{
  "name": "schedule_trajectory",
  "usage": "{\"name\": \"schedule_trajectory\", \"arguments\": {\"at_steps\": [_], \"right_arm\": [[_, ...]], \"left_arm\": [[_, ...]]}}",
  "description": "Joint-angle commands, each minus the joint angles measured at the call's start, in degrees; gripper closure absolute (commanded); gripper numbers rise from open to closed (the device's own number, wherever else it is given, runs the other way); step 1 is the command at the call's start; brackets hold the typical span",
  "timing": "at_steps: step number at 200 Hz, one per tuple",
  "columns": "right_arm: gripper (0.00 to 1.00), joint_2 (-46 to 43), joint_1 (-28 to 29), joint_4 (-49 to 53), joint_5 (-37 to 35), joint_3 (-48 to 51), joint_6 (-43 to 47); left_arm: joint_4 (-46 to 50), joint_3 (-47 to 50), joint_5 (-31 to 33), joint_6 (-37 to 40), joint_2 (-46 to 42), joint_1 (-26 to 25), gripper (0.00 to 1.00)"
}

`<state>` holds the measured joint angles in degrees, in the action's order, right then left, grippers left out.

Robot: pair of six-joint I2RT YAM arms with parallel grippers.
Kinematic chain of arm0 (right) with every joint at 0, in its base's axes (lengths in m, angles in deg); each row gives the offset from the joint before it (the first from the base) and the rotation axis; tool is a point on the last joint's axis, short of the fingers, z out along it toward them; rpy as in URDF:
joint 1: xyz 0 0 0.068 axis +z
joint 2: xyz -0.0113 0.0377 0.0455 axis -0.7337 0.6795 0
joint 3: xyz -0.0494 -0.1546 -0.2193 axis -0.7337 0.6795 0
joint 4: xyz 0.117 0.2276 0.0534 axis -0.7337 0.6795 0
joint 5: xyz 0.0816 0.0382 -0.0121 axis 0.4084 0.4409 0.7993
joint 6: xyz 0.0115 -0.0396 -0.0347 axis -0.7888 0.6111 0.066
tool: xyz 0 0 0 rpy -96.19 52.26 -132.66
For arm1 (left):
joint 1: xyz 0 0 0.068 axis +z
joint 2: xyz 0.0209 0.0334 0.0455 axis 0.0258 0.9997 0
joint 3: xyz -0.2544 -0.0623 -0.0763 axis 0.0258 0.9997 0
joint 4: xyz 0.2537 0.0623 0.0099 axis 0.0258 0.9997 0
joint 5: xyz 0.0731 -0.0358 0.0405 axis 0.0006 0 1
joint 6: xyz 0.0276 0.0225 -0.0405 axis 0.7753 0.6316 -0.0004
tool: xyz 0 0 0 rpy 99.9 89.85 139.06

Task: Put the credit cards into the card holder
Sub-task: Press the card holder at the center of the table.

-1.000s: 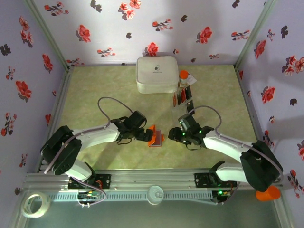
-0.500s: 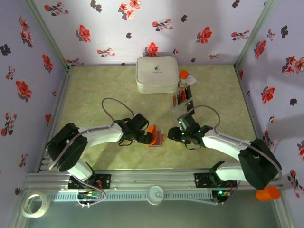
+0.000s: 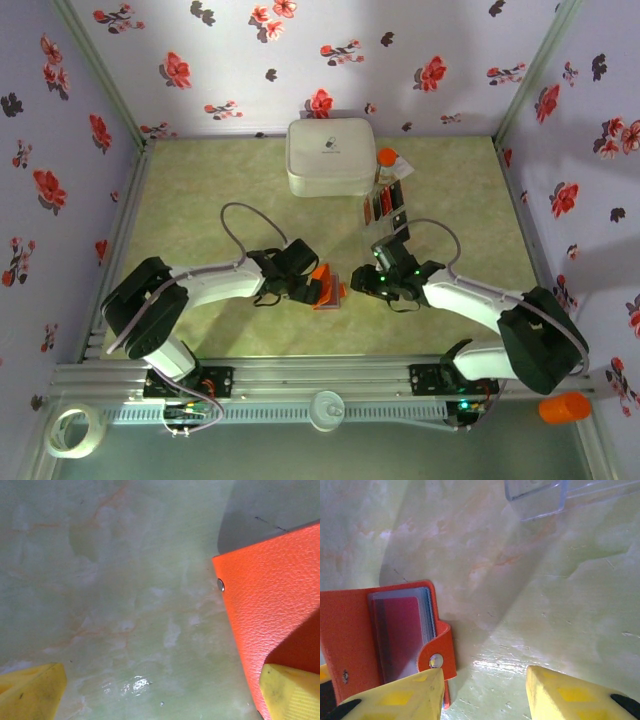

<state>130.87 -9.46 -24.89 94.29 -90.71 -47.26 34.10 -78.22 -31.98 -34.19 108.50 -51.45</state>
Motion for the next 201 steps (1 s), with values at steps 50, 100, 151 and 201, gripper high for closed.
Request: {"name": "schedule_trajectory", "arguments": {"at_steps": [50,100,151,201], "right_arm": [[0.53,0.54,-0.43,0.22,0.64,-1.45,1.27],[0.53,0.71,-0.38,0.04,0.64,-1.08,1.19],[0.53,0.43,-0.38,0.13,0.63,-1.02,1.19],[0.54,0.94,-0.38,0.9,0.78,-2.1,1.59]], "left_arm": [[0.44,-0.71,1.53,-0.37,-4.91,1.85,0.0],[-1.42,-1.05,0.31,-0.45,-3.96,2.04,0.0],[-3.49,-0.45,-1.06,0.14,-1.43,2.07,0.0],[-1.25,-0.73,-0.78,2.06,1.06,1.38,0.0]]}}
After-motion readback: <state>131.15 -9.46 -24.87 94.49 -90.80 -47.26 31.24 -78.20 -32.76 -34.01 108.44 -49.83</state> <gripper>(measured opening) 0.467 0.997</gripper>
